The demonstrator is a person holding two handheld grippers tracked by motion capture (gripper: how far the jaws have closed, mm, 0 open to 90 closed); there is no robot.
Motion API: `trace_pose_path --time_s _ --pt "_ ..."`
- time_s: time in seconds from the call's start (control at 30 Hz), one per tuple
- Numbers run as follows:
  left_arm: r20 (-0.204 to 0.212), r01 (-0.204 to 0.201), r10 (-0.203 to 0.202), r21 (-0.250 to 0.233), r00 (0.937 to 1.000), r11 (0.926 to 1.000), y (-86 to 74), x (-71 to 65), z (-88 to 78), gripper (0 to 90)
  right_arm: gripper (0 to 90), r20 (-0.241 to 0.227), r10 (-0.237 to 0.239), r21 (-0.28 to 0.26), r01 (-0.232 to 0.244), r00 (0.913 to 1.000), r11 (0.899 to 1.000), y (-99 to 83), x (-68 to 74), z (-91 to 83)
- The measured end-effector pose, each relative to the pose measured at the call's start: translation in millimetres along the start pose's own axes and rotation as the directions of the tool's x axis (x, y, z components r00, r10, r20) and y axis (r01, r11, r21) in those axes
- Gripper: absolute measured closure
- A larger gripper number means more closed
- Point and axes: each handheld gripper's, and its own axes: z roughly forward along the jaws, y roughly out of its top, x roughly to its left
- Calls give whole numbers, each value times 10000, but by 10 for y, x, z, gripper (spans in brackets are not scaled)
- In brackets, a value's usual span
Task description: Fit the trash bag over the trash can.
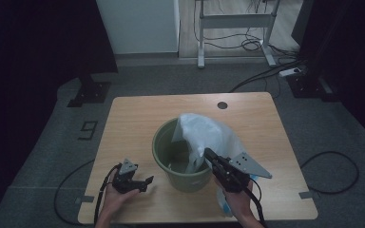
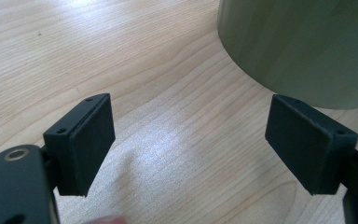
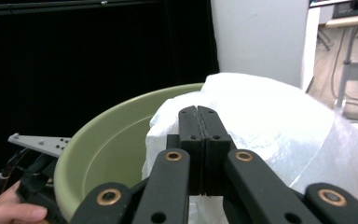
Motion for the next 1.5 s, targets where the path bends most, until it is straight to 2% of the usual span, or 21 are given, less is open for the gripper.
trace_pose_path --time_s 0.03,0.07,0.1,0.13,0.17,0.23,0.33,0.43,0.5,0.67,0.77,0.97,1.07,1.3,1.43,1.5 --pt "11 16 -16 5 10000 10000 -3 0 1 154 875 0 0 0 0 10000 10000 0 0 0" --pt "1 5 -5 31 10000 10000 -6 -2 2 154 839 -97 40 16 -40 9999 10000 -12 -3 -4" --pt "-31 -14 14 59 10000 10000 -9 -3 4 154 791 -178 72 24 -72 9998 10000 -19 -4 -11" --pt "-52 -40 40 90 10000 10000 -11 -2 5 154 685 -317 275 77 -272 9991 9996 -14 -5 -35" --pt "-56 -36 37 92 10000 10000 -11 0 4 154 685 -317 275 77 -272 9991 9996 -14 -5 -35" --pt "-53 -10 10 54 10000 10000 -9 7 0 154 569 -373 438 19 -437 9983 9990 17 -10 -106" --pt "-50 -5 6 57 10000 10000 -9 5 2 154 477 -59 288 -247 -290 9996 9993 35 4 -234" --pt "-32 -16 16 84 10000 10000 -10 -6 12 154 419 181 152 -298 -146 9997 9994 7 22 -330" --pt "-43 -27 27 95 10000 10000 -11 -10 11 153 386 415 -219 -227 228 9989 9995 -45 24 -416" --pt "-45 1 0 93 10000 10000 -11 -6 15 153 355 730 -408 -79 415 9965 9991 -114 -27 -535" --pt "-47 -32 32 147 10000 9999 -12 -7 25 153 332 985 -459 187 443 9941 9988 -175 -88 -608" --pt "-55 -45 46 161 10000 9999 -13 -13 29 153 283 1446 -118 412 59 9894 9991 -334 -196 -685" --pt "-59 -30 31 173 10000 9998 -15 -14 30 153 269 1469 -42 483 -29 9891 9988 -439 -207 -684" --pt "-56 -58 59 228 10000 9997 -18 -19 44 153 257 1517 -298 861 168 9880 9961 -654 -155 -626" --pt "-68 -84 86 233 9999 9997 -19 -18 41 153 293 1837 -448 1201 228 9820 9925 -764 -177 -547" --pt "-55 -66 67 222 10000 9997 -19 -13 39 153 333 2186 -567 1382 266 9742 9900 -811 -203 -510"
